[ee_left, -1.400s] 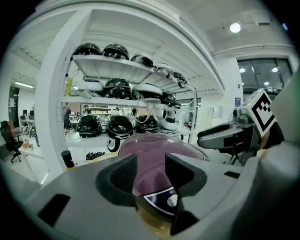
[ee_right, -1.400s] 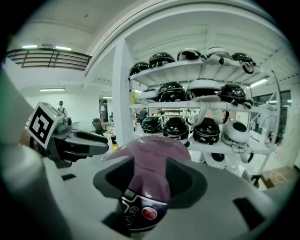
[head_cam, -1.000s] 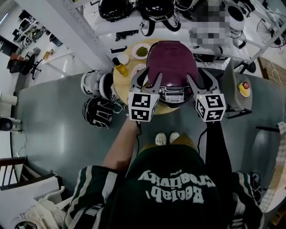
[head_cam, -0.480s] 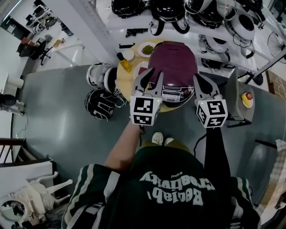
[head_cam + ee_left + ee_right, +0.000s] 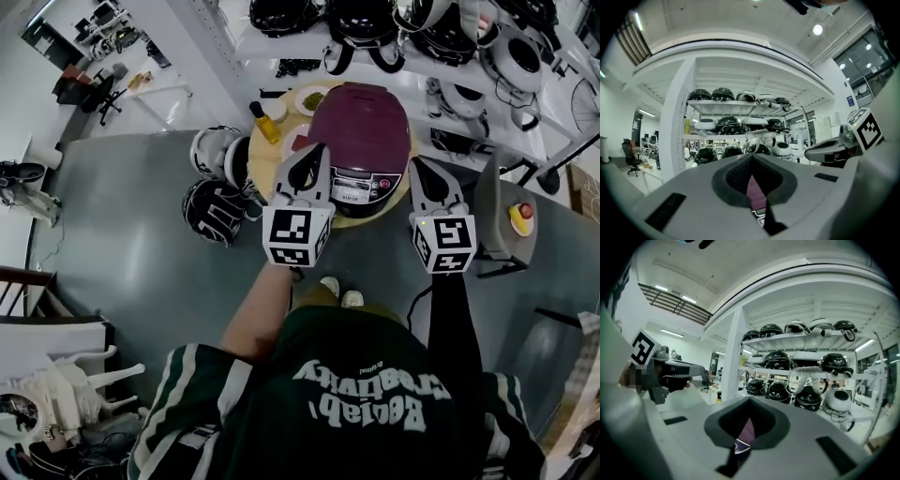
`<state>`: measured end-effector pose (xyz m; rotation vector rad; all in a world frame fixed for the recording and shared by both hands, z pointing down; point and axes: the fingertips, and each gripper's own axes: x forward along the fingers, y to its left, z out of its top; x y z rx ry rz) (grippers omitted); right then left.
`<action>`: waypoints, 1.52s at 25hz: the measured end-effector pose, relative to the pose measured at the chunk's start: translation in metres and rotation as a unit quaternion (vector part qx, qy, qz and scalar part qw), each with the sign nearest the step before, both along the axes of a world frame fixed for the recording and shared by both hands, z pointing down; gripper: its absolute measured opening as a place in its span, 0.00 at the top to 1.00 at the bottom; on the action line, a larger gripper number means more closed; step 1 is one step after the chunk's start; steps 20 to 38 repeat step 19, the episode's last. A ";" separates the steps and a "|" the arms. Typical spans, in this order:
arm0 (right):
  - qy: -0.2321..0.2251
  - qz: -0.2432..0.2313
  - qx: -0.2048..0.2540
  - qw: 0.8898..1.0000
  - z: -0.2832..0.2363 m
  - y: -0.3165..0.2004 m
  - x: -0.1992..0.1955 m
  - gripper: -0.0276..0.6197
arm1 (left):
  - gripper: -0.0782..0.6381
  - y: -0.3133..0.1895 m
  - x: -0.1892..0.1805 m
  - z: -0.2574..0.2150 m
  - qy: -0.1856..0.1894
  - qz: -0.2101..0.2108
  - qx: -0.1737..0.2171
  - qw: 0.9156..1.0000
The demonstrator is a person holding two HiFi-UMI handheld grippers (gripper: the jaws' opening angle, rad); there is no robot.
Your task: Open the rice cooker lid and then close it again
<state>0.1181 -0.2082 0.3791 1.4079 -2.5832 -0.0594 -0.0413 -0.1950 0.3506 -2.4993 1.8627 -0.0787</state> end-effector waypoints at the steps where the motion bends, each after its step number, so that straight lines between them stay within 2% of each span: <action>1: -0.001 0.000 0.001 1.000 0.000 0.002 0.003 0.95 | 0.89 0.003 0.002 -0.001 0.000 -0.001 0.002 1.000; 11: -0.011 -0.001 0.010 1.000 -0.002 0.020 0.022 0.95 | 0.89 0.019 0.021 0.004 -0.019 0.008 0.006 1.000; 19: -0.011 -0.015 0.006 1.000 -0.001 0.030 0.017 0.95 | 0.89 0.032 0.027 0.009 -0.037 0.015 -0.003 0.999; 38: -0.011 -0.015 0.006 1.000 -0.001 0.030 0.017 0.95 | 0.89 0.032 0.027 0.009 -0.037 0.015 -0.003 0.999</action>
